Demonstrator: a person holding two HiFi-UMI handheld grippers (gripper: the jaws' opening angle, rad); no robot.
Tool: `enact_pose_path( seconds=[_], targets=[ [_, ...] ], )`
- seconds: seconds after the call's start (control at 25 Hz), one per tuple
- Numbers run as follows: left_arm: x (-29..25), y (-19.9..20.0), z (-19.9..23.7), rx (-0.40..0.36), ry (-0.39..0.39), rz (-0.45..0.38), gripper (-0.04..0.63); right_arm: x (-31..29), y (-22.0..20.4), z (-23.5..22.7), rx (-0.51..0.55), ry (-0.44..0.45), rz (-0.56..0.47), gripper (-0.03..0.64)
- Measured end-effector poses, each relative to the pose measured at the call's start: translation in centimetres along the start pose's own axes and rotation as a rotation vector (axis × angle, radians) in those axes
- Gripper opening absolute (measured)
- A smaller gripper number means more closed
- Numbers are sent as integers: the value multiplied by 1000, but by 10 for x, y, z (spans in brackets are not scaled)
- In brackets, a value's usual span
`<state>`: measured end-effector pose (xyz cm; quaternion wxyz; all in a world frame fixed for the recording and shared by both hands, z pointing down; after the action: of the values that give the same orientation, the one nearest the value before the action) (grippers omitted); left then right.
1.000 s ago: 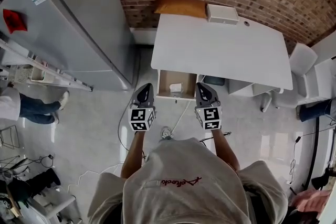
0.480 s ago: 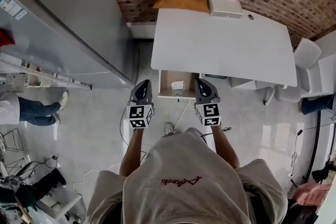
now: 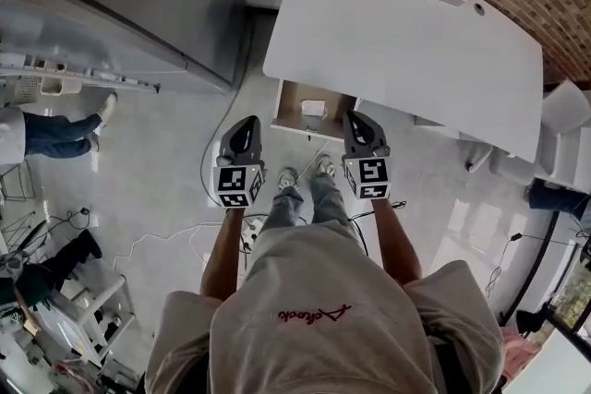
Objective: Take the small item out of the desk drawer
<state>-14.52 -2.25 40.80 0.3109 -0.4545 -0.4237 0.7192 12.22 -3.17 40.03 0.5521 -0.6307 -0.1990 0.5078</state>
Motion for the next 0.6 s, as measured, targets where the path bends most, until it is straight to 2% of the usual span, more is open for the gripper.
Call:
enact_pose_path(
  seconds=[0.44,0.6],
  targets=[
    [-9,-41,-9,50,27,105,6,-30,-34,-1,-13,68,56,12],
    [-17,-58,-9,37,17,126,6,-38,-57,6,-25,85,98,12]
  ],
)
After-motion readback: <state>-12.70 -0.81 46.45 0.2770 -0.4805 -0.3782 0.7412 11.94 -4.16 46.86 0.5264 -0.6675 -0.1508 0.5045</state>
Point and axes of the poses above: the fingertips, and each gripper's own axes: x backward along the fingers, z to its left, y out of its top, the point moved 8 cm from there along x, backward along the fingers, and after that the axes turned 7 degrees about x, right-handed, at the moved point
